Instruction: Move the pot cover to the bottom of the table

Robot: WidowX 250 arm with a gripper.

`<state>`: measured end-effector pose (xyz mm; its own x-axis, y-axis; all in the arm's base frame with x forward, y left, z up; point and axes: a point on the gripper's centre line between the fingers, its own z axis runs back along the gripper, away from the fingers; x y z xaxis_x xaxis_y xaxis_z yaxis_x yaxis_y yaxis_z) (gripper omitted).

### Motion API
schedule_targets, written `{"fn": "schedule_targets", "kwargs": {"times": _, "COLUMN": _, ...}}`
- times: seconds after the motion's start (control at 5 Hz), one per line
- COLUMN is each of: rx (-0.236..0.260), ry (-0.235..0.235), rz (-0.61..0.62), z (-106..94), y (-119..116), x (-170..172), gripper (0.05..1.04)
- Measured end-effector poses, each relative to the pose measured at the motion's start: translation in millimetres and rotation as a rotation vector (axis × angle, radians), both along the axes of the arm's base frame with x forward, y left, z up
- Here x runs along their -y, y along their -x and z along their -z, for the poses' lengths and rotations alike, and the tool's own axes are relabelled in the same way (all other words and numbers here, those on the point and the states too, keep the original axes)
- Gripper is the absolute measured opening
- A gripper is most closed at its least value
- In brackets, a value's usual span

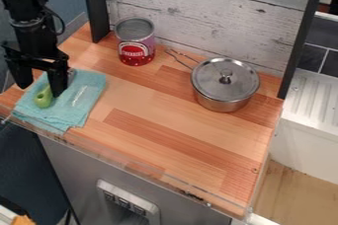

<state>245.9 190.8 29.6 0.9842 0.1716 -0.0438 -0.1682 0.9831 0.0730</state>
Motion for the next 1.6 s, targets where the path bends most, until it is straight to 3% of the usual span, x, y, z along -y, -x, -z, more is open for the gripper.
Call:
{"fn": "schedule_targets", "kwargs": {"times": 0.2, "rx": -0.018, "ry": 0.019, "rz": -0.002, "z": 7.4, "y": 2, "x": 3, "gripper": 1.0}}
{"fn": "schedule_targets", "kwargs": {"times": 0.6, "rx": 0.067, "ry": 0.047, "rz": 0.19, "z": -19.4, "y": -35, "x": 78, "gripper": 1.0}}
{"fn": "schedule_targets", "kwargs": {"times": 0.8, "rx": 0.08, "ry": 0.073, "rz": 0.321, "z": -24.8, "y": -54, "x": 128, "gripper": 1.0}}
{"fn": "schedule_targets", "kwargs": {"times": 1.0, "rx": 0.144, "ry": 0.084, "rz": 0.438, "z": -48.3, "y": -88, "x": 168, "gripper": 1.0}}
{"fn": "schedule_targets", "kwargs": {"times": 1.2, "rx": 0.132, "ry": 0.115, "rz": 0.507, "z": -47.7, "y": -119, "x": 211, "gripper": 1.0}}
{"fn": "schedule_targets", "kwargs": {"times": 1.4, "rx": 0.104, "ry": 0.118, "rz": 0.523, "z": -38.1, "y": -140, "x": 230, "gripper": 1.0}}
{"fn": "schedule_targets", "kwargs": {"times": 1.6, "rx": 0.084, "ry": 0.113, "rz": 0.534, "z": -24.0, "y": -147, "x": 236, "gripper": 1.0}}
